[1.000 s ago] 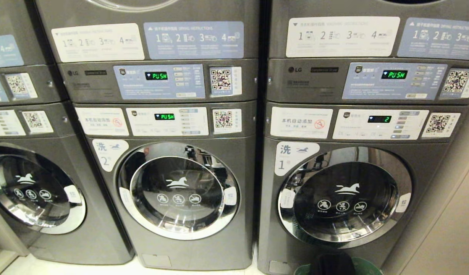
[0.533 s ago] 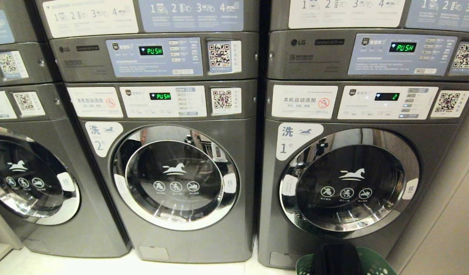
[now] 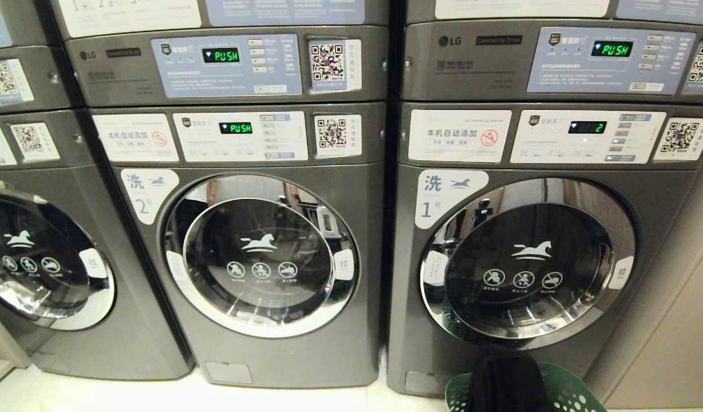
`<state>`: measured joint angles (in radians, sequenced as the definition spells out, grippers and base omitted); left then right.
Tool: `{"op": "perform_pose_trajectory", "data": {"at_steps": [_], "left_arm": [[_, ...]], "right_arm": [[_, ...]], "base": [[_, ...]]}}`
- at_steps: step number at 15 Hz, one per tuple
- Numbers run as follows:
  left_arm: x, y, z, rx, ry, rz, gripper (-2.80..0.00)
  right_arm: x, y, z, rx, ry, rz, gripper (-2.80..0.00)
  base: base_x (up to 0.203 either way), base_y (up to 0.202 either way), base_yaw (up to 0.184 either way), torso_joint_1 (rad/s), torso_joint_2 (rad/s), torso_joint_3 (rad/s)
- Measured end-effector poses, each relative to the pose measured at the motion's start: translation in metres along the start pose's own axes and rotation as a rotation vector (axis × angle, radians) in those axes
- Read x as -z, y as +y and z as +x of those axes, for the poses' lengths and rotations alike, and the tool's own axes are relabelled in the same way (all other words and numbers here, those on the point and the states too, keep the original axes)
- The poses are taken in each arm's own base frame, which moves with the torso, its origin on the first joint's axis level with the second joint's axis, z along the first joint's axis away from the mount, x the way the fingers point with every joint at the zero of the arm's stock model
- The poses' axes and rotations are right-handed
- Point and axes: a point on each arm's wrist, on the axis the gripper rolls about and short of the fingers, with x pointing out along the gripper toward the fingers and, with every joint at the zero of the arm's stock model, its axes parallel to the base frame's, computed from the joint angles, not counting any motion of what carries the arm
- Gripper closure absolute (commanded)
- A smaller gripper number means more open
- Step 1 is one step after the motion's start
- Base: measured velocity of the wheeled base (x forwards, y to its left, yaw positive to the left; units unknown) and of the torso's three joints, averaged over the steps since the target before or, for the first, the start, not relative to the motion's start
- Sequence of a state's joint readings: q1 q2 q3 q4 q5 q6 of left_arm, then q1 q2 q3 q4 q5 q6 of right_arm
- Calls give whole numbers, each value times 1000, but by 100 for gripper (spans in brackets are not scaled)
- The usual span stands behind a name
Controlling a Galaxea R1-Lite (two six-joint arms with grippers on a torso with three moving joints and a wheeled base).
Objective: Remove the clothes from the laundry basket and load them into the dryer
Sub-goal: Take the clothes out of the basket
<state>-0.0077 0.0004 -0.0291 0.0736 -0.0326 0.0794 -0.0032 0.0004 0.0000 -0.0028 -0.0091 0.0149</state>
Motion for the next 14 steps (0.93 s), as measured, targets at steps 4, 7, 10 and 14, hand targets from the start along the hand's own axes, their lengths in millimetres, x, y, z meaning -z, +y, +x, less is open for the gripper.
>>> {"op": "perform_pose_trajectory", "data": {"at_steps": [4, 7, 10, 14], "left_arm": [[0, 0, 0, -13, 1, -7, 0], [0, 0, 0, -13, 1, -9, 0], [0, 0, 0, -13, 1, -10, 0], [0, 0, 0, -13, 1, -7, 0]], "right_arm": [[0, 0, 0, 0, 0, 0, 0], [0, 0, 0, 0, 1, 0, 0], [0, 0, 0, 0, 0, 0, 0], [0, 0, 0, 0, 0, 0, 0]], "base": [[0, 0, 0, -7, 23, 28], [0, 0, 0, -16, 82, 87], [0, 0, 0, 2, 10, 10], [0, 0, 0, 0, 0, 0]]}}
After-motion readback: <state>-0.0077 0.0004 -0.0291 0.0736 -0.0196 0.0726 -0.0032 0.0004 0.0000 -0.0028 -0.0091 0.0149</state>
